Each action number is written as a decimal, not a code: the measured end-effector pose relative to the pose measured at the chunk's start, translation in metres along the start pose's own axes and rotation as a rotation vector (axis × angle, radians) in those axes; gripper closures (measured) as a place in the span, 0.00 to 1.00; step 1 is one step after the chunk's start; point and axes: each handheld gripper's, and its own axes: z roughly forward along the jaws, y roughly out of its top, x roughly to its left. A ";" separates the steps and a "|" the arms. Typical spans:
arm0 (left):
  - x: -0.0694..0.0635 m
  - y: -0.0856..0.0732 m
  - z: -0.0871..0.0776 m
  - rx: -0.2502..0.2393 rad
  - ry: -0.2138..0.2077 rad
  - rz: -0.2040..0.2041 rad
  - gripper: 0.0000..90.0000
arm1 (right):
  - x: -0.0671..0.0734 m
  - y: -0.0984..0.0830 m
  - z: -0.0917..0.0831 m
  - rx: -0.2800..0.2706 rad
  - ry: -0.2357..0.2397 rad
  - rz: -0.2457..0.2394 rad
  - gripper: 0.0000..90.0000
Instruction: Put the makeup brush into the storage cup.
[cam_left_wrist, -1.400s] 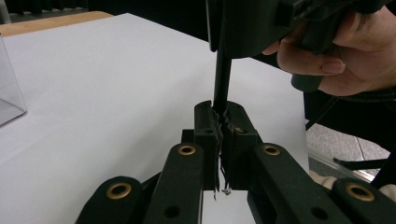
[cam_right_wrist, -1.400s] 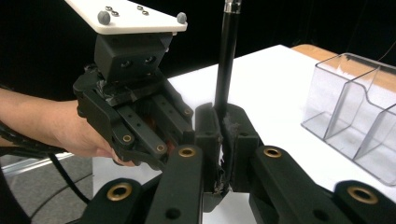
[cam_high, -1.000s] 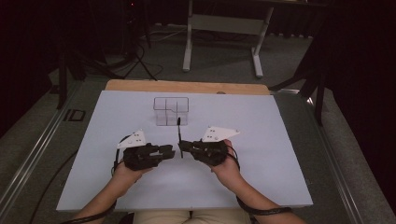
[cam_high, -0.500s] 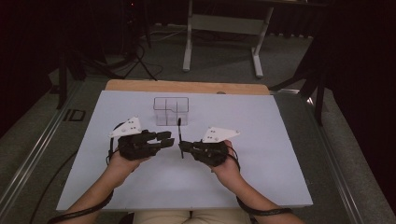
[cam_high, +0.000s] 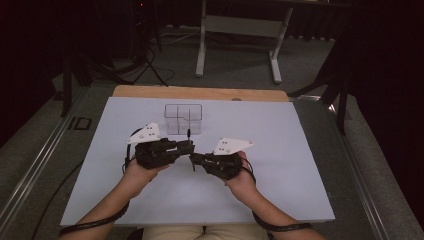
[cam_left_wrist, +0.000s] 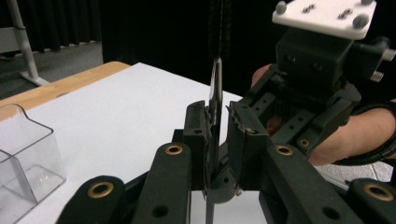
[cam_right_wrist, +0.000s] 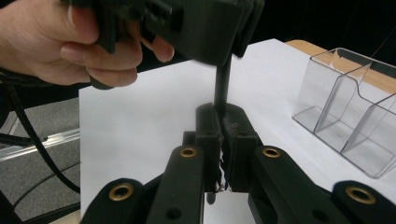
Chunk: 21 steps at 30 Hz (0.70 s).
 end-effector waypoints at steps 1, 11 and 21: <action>0.000 0.000 0.000 0.005 0.012 0.004 0.90 | 0.000 0.000 0.000 -0.001 0.002 0.002 0.96; -0.001 0.001 0.001 0.018 -0.002 0.035 0.96 | 0.001 -0.002 0.000 0.001 0.003 -0.002 0.95; -0.003 0.010 0.003 0.034 0.017 0.076 0.96 | -0.001 0.001 -0.002 0.003 -0.006 0.007 0.93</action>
